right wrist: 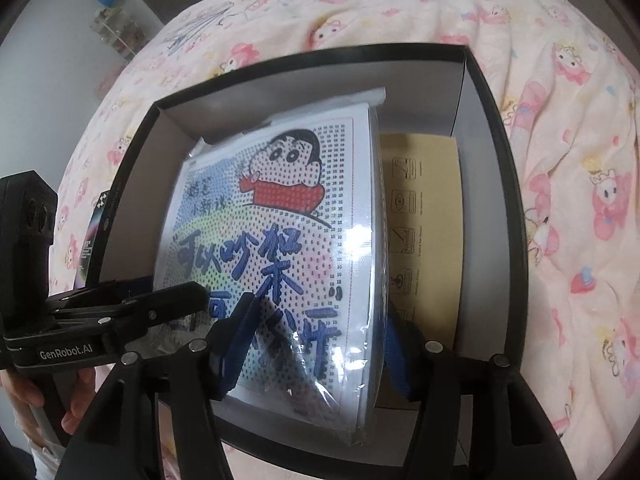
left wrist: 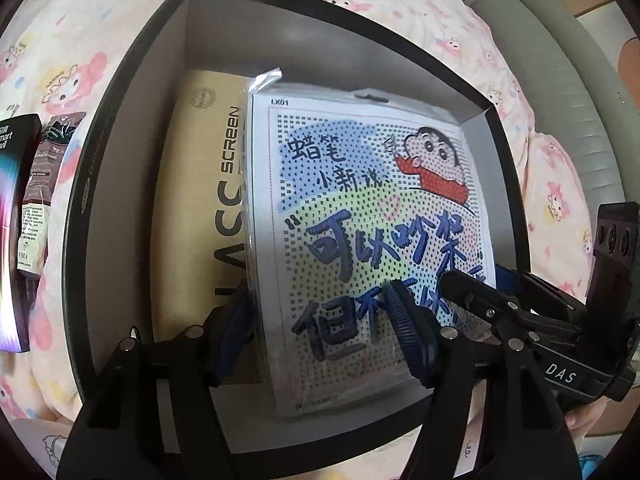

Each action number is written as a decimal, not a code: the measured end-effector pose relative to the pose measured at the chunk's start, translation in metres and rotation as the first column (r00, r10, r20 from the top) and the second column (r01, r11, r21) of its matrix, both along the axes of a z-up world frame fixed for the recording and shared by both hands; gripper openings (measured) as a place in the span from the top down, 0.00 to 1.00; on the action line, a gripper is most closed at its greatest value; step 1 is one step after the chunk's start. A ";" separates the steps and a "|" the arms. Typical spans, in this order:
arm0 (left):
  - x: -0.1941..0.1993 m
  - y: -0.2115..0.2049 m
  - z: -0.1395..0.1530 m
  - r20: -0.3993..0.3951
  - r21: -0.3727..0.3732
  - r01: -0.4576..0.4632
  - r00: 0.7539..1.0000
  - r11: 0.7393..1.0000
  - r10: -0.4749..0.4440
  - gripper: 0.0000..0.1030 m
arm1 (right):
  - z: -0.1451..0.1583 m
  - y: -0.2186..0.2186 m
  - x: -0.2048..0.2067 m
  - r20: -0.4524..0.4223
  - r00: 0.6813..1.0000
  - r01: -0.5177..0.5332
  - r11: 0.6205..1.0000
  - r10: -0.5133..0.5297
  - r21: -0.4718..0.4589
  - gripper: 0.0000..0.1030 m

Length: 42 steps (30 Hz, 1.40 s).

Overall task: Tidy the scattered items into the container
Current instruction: 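Lower the bead-art kit upright into the grey box and open the right tool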

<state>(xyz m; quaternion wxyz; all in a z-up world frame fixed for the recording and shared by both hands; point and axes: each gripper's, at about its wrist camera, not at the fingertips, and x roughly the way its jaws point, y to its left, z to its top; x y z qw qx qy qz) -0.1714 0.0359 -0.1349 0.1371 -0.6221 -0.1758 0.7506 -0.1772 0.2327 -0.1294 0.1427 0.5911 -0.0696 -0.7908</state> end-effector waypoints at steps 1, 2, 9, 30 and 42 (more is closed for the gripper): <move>-0.001 0.000 0.000 0.004 -0.008 0.001 1.000 1.000 -0.001 0.34 | -0.001 0.000 0.001 0.004 1.000 -0.002 1.000 0.002 0.004 0.47; -0.001 0.001 0.001 0.009 -0.022 0.006 1.000 1.000 -0.005 0.33 | -0.002 0.000 0.002 0.009 1.000 -0.005 1.000 0.005 0.010 0.47; 0.006 0.008 -0.002 0.001 -0.132 0.060 0.998 0.989 -0.060 0.35 | -0.006 -0.025 0.011 -0.027 0.996 -0.073 0.970 0.082 0.230 0.47; 0.003 0.006 0.002 0.003 -0.005 0.074 0.997 0.997 -0.074 0.64 | 0.002 -0.007 -0.002 0.002 0.999 0.042 0.997 -0.042 0.072 0.55; -0.001 -0.032 0.007 0.045 -0.014 0.010 0.999 1.000 -0.010 0.64 | 0.003 -0.001 -0.047 0.047 0.997 0.060 0.998 -0.061 0.028 0.56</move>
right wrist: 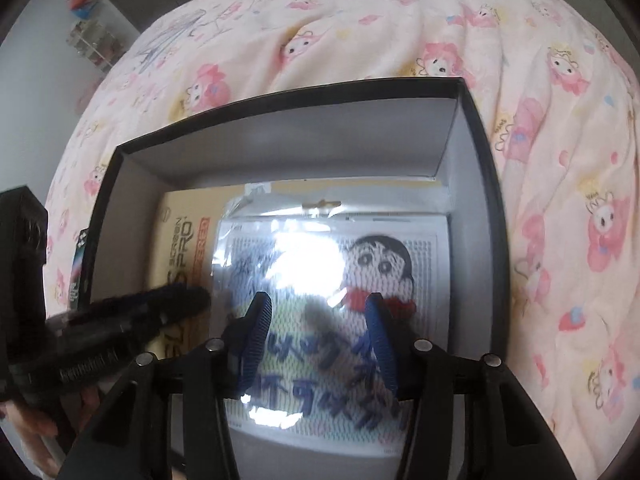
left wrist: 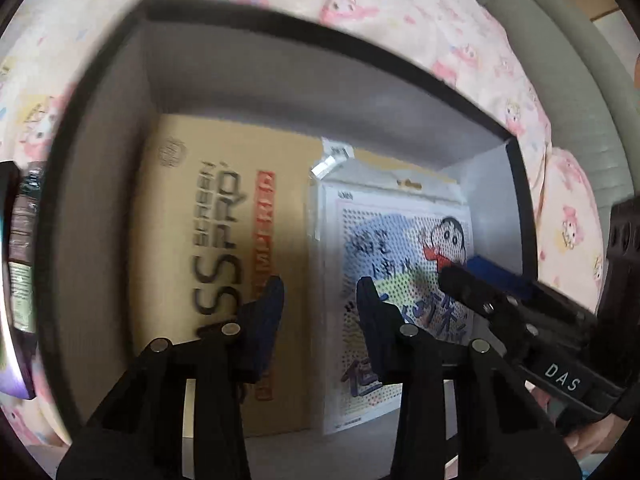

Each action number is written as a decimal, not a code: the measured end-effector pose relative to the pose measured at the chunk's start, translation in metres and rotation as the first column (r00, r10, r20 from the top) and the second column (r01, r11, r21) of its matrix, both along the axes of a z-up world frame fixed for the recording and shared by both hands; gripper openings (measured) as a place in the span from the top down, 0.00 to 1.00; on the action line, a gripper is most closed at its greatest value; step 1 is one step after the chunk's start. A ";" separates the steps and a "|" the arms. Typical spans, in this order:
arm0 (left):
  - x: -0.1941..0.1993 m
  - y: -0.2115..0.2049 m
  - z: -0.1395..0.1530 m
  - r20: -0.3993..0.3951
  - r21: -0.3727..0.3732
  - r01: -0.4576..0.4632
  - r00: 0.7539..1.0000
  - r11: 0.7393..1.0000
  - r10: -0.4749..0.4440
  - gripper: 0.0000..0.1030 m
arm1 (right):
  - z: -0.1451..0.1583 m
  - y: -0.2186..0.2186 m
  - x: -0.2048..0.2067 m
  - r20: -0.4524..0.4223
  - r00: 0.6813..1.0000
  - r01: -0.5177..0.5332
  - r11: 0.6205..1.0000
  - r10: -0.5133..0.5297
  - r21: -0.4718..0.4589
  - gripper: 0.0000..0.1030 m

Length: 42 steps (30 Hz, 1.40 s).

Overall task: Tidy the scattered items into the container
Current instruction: 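Lower the bead-art kit upright into the grey box and open the right tool, then withdraw the right tool from the box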

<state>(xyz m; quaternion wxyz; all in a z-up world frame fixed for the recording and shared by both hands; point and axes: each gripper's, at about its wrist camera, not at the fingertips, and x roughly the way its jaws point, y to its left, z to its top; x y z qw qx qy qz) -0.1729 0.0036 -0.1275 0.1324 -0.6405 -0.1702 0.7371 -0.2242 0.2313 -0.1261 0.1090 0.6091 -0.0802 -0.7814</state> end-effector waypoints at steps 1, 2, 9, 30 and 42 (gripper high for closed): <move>0.001 0.008 0.000 0.013 0.010 0.018 1.000 1.000 -0.018 0.66 | -0.002 -0.001 -0.004 0.009 1.000 -0.005 1.000 0.005 -0.001 0.56; 0.002 0.015 -0.002 0.015 0.009 0.035 0.999 0.999 -0.035 0.61 | -0.003 -0.003 -0.008 0.013 1.000 -0.010 1.000 0.010 0.004 0.57; -0.005 -0.013 0.018 -0.063 0.042 -0.020 0.998 0.999 0.022 0.59 | -0.004 -0.003 -0.034 -0.006 1.000 0.003 1.000 -0.003 -0.007 0.57; -0.084 0.034 -0.021 -0.050 0.090 -0.085 0.995 0.992 0.090 0.74 | -0.015 -0.003 -0.040 0.010 0.999 -0.043 0.998 0.042 0.056 0.62; -0.047 0.040 -0.032 0.041 0.060 -0.022 0.999 0.998 0.019 0.74 | -0.021 -0.008 0.031 0.062 0.998 -0.007 1.000 0.008 -0.015 0.61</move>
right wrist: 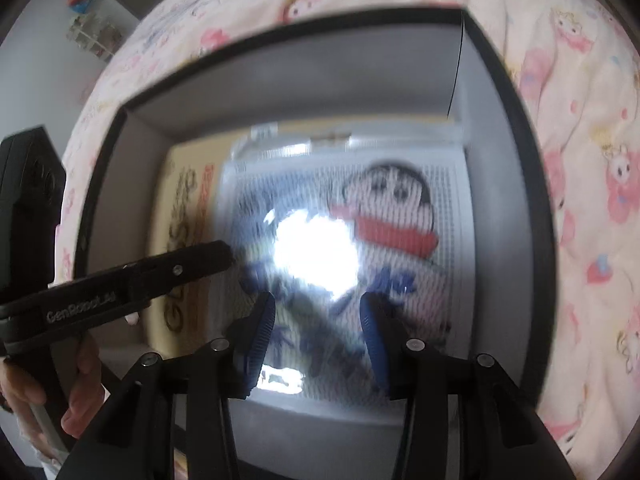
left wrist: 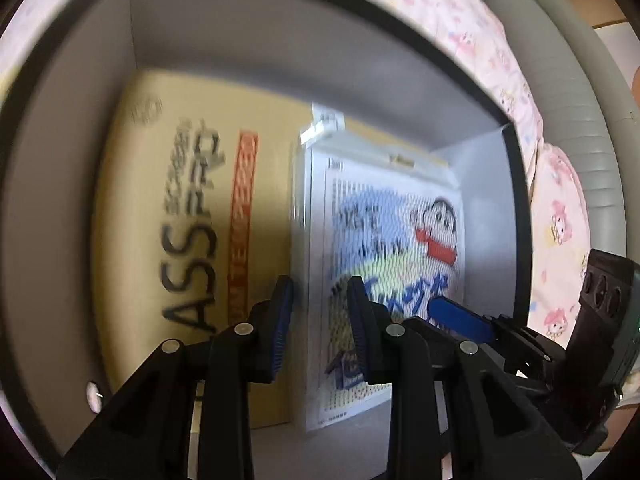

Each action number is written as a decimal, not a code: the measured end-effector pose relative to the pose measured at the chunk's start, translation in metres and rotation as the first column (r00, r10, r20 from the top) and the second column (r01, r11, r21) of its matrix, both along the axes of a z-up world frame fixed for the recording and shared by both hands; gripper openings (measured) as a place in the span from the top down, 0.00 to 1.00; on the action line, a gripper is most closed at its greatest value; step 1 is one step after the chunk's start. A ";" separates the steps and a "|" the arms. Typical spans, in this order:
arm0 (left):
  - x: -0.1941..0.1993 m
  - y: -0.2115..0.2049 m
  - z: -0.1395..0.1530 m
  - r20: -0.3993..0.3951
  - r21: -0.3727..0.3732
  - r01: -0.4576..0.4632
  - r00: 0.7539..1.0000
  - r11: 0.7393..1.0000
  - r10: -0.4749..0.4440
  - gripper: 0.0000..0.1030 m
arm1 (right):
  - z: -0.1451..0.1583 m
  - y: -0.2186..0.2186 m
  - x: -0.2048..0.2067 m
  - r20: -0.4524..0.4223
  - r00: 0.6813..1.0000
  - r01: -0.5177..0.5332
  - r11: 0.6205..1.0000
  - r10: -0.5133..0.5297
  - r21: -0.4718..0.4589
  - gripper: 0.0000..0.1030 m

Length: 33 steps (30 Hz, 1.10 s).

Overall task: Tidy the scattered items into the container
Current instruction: 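Withdraw the right tool from the box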

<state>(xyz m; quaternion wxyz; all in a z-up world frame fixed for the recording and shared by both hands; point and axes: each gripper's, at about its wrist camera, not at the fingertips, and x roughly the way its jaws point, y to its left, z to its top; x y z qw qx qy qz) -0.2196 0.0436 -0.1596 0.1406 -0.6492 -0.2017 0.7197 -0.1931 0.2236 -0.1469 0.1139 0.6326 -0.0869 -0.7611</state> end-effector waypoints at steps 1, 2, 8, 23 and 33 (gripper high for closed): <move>0.001 0.001 0.001 -0.004 -0.006 0.008 1.000 1.000 -0.008 0.73 | 0.000 -0.001 0.003 -0.002 1.000 -0.003 1.000 0.003 0.011 0.61; 0.001 0.001 0.002 -0.002 -0.001 0.014 1.000 1.000 -0.014 0.68 | -0.001 -0.001 0.005 -0.003 1.000 -0.002 1.000 0.002 0.011 0.61; 0.020 -0.008 0.025 -0.093 0.001 0.016 0.996 1.000 -0.016 0.65 | 0.002 -0.004 0.024 -0.054 0.998 0.037 0.999 -0.035 0.028 0.61; 0.113 -0.036 0.106 -0.385 -0.052 0.005 0.923 0.999 -0.025 0.44 | 0.076 -0.066 0.092 -0.280 0.960 0.002 1.000 0.000 0.007 0.60; 0.157 -0.072 0.125 -0.433 -0.006 -0.005 0.901 1.000 0.001 0.43 | 0.092 -0.099 0.130 -0.296 0.955 -0.010 1.000 0.011 0.005 0.59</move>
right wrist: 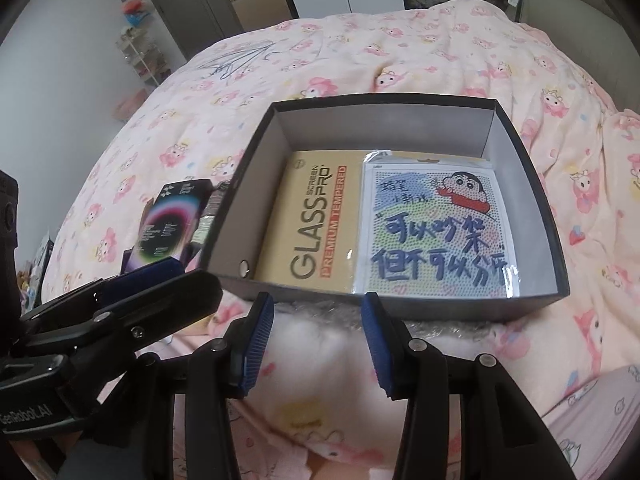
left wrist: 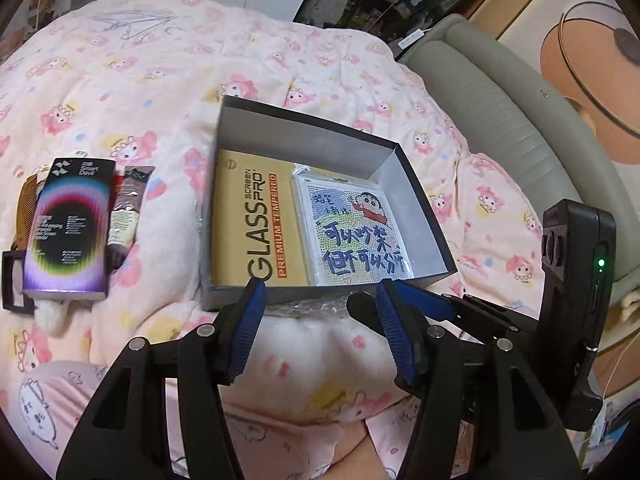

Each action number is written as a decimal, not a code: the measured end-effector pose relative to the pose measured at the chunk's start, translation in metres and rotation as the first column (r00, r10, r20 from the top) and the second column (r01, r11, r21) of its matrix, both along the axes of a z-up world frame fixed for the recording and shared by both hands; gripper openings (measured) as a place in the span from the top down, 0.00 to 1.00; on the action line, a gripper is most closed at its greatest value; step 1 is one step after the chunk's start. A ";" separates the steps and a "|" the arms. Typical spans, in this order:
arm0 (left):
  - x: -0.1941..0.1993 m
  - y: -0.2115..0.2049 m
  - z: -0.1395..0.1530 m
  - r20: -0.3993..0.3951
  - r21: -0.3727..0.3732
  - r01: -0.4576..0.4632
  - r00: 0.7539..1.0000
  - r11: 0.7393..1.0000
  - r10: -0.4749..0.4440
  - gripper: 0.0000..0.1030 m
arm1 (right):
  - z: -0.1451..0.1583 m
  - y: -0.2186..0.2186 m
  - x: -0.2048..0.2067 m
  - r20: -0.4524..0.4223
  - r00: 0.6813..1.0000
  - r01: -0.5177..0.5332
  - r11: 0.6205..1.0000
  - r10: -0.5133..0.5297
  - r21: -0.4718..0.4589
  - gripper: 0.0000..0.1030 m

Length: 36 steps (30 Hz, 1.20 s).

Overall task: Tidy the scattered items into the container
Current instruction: 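Grasp the black Smart Devil box with the right tool and lift it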

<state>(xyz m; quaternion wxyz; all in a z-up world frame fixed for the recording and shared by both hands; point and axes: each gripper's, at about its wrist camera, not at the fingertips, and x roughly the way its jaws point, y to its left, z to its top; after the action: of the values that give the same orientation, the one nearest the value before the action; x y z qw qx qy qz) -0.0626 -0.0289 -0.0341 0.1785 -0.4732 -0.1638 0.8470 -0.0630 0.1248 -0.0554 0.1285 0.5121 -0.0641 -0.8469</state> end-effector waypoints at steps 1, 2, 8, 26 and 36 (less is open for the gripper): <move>0.001 -0.004 0.000 -0.003 0.000 -0.008 1.000 1.000 0.008 0.42 | 0.001 -0.004 0.002 0.002 1.000 -0.003 1.000 0.003 0.001 0.59; 0.001 -0.007 0.000 -0.006 0.000 -0.017 1.000 1.000 0.017 0.42 | 0.002 -0.008 0.004 0.002 1.000 -0.004 1.000 0.004 0.003 0.59; 0.011 -0.044 -0.003 -0.007 0.013 -0.086 0.996 0.996 0.086 0.40 | 0.002 -0.055 0.005 -0.003 0.997 -0.078 0.997 0.078 0.027 0.58; 0.026 -0.213 -0.056 0.084 0.024 -0.400 0.914 0.916 0.397 0.40 | -0.041 -0.192 -0.040 0.126 0.943 -0.303 0.951 0.308 -0.061 0.58; -0.031 -0.246 -0.093 0.110 0.056 -0.388 0.918 0.920 0.381 0.53 | -0.090 -0.211 -0.080 0.263 0.921 -0.258 0.956 0.286 -0.139 0.58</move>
<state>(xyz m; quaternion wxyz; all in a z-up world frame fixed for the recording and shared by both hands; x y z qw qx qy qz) -0.0940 -0.2750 -0.1267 0.0183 -0.4653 -0.2943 0.8346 -0.1426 -0.0860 -0.1459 0.2603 0.6235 -0.0527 -0.7353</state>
